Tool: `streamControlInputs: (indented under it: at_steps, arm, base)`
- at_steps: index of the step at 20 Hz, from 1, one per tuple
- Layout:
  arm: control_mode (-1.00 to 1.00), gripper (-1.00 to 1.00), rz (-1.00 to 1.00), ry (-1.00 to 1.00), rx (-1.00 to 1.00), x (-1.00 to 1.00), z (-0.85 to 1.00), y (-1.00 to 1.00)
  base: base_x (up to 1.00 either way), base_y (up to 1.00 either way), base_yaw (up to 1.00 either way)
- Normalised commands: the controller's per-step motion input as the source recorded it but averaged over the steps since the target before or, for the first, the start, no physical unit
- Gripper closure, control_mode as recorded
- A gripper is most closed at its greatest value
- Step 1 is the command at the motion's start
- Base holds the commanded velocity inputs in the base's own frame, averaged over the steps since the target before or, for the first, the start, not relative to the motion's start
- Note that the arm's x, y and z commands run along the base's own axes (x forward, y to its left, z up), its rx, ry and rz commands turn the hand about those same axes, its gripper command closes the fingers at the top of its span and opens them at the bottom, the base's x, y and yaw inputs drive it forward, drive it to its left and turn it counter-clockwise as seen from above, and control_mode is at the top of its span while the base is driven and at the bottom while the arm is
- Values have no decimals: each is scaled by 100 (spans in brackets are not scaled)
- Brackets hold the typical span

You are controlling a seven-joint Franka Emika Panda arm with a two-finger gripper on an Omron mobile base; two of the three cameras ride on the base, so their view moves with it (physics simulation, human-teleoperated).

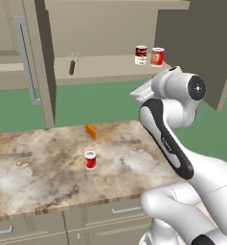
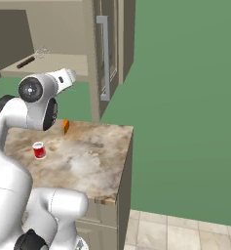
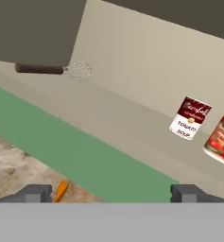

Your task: Pick the cans from the counter and place them in their designated side in the cabinet.

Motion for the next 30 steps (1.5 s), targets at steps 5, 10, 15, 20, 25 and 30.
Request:
streamControlInputs:
  at_steps: [5,10,15,20,25,30]
  arm:
    - [-100,-100,0,18,1,-34,-24,28]
    - [-100,-100,-1,31,-1,-24,-28,19]
    - [-100,-100,0,15,-3,-10,-39,8]
    - [-100,-100,-5,20,3,-1,-31,26]
    - [-100,-100,-6,19,17,-2,-28,14]
    - [-100,-100,-1,6,14,-11,-22,17]
  base:
    - [0,0,0]
    - [0,0,0]
    - [0,0,0]
    - [0,0,0]
    - [0,0,0]
    - [0,0,0]
